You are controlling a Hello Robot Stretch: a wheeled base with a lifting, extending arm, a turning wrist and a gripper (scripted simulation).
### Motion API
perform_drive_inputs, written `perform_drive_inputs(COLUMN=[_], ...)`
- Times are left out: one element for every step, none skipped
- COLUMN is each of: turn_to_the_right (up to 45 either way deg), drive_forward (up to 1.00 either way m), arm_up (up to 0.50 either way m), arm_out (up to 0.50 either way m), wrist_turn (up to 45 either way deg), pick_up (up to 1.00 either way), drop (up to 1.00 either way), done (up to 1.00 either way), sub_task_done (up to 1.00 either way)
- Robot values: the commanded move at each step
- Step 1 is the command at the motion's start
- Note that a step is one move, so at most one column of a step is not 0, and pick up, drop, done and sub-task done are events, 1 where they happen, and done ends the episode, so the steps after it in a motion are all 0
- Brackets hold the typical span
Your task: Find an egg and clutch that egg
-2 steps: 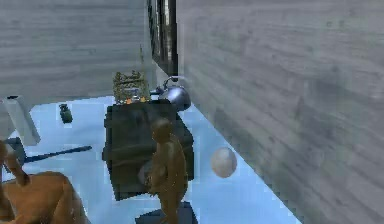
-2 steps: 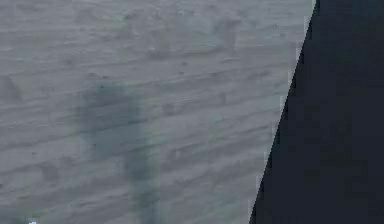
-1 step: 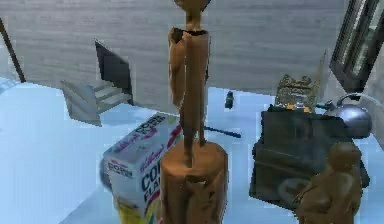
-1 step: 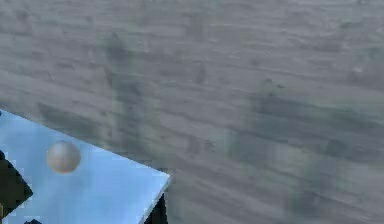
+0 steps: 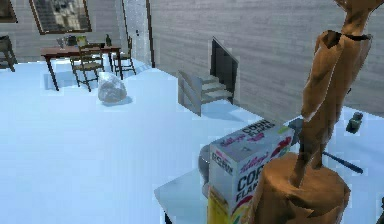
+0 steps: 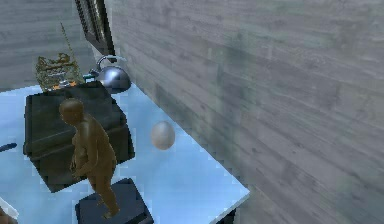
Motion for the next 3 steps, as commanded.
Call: perform_drive_inputs(turn_to_the_right=[0.0, 0.0, 0.0], drive_forward=[0.0, 0.0, 0.0], arm_up=[0.5, 0.38, 0.0], arm_out=[0.0, 0.0, 0.22], wrist_turn=[0.0, 0.0, 0.0], pick_up=[0.0, 0.0, 0.0], drop=[0.0, 0.0, 0.0], done=[0.0, 0.0, 0.0], sub_task_done=[0.0, 0.0, 0.0])
